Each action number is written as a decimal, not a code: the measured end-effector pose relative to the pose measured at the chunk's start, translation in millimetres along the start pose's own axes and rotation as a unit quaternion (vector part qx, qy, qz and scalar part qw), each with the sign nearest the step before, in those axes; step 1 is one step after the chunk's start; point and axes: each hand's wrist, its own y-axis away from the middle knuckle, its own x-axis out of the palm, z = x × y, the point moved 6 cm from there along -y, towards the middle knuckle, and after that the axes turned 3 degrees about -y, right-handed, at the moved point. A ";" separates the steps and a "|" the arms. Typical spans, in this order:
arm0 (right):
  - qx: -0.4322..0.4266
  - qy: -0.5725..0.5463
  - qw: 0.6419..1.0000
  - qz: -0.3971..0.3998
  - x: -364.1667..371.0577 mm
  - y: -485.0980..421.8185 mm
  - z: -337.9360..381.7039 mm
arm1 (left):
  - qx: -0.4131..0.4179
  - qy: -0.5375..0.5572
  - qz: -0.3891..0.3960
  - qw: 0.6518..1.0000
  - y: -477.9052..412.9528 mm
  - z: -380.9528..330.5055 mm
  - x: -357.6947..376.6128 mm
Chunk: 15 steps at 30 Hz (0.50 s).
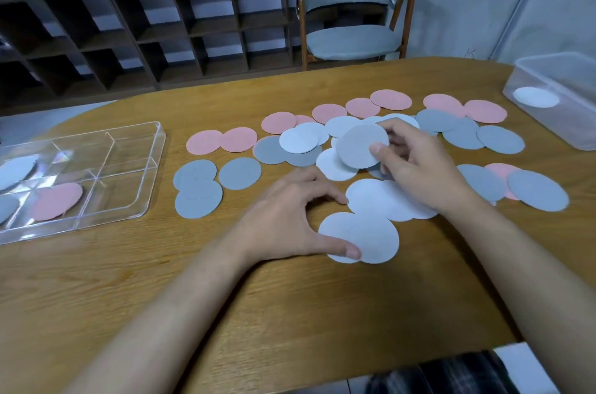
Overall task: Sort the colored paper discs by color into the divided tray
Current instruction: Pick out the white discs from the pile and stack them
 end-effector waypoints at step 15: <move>-0.023 0.037 0.998 0.042 29.0 -11.1 4.0 | -0.050 0.173 0.059 0.982 -7.0 15.5 -1.1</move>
